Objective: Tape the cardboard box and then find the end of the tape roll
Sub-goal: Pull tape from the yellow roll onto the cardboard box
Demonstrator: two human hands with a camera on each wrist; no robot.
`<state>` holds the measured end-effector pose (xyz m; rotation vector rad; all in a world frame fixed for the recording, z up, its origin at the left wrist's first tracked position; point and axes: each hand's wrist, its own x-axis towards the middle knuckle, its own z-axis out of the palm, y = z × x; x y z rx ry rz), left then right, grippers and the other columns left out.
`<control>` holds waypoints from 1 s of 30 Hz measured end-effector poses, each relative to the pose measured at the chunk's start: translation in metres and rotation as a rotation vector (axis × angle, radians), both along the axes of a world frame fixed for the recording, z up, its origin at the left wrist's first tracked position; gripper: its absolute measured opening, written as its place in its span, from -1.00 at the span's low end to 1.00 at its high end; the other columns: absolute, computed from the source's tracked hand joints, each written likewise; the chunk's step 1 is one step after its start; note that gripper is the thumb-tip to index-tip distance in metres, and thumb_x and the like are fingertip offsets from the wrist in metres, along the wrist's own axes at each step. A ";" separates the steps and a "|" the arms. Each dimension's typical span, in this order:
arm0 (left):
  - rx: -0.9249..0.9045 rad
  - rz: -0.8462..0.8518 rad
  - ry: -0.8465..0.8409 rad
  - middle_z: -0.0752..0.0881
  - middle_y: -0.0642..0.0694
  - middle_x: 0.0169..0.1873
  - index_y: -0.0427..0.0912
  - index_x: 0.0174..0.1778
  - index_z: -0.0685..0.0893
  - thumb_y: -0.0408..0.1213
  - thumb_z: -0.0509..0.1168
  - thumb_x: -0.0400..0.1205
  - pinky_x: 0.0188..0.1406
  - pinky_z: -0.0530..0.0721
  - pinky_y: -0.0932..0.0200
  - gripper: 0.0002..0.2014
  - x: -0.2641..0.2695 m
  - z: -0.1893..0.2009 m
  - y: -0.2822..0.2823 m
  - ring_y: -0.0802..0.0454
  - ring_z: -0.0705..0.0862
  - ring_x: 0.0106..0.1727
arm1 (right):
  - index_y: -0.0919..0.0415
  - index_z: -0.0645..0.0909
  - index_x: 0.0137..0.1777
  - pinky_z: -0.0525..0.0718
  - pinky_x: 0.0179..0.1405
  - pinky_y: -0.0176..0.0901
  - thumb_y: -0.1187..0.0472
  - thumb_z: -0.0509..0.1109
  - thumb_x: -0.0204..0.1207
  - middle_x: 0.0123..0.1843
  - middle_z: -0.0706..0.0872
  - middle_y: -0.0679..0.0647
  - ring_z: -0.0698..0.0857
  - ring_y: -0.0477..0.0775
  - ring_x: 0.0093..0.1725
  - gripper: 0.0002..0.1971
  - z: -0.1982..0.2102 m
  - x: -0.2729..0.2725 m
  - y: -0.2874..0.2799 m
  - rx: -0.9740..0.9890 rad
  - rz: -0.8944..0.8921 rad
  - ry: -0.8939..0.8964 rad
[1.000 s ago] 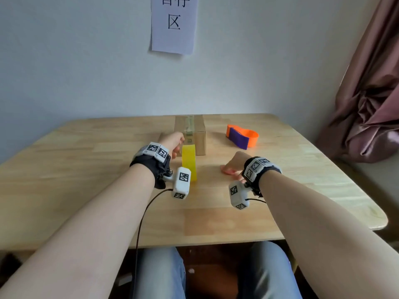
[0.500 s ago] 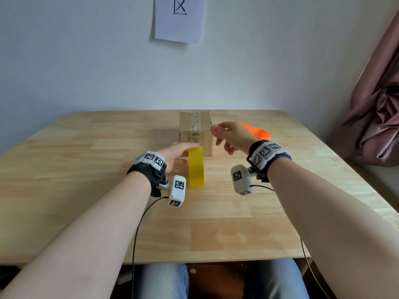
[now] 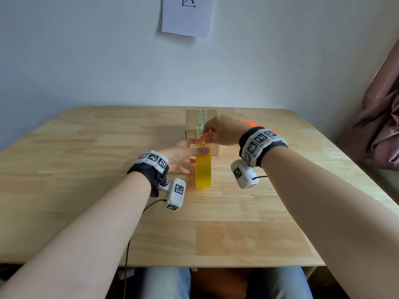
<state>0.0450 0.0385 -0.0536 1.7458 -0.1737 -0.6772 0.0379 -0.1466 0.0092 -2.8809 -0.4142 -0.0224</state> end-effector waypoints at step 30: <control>-0.007 0.000 -0.016 0.61 -0.18 0.53 0.30 0.33 0.66 0.25 0.77 -0.05 0.28 0.71 -0.31 -0.05 0.001 -0.007 -0.002 -0.32 0.53 0.57 | 0.18 0.81 0.22 0.68 -0.10 -0.23 -0.02 0.48 0.68 0.09 0.93 0.01 0.69 -0.12 -0.28 -0.70 -0.026 -0.018 -0.049 -0.181 -0.342 0.506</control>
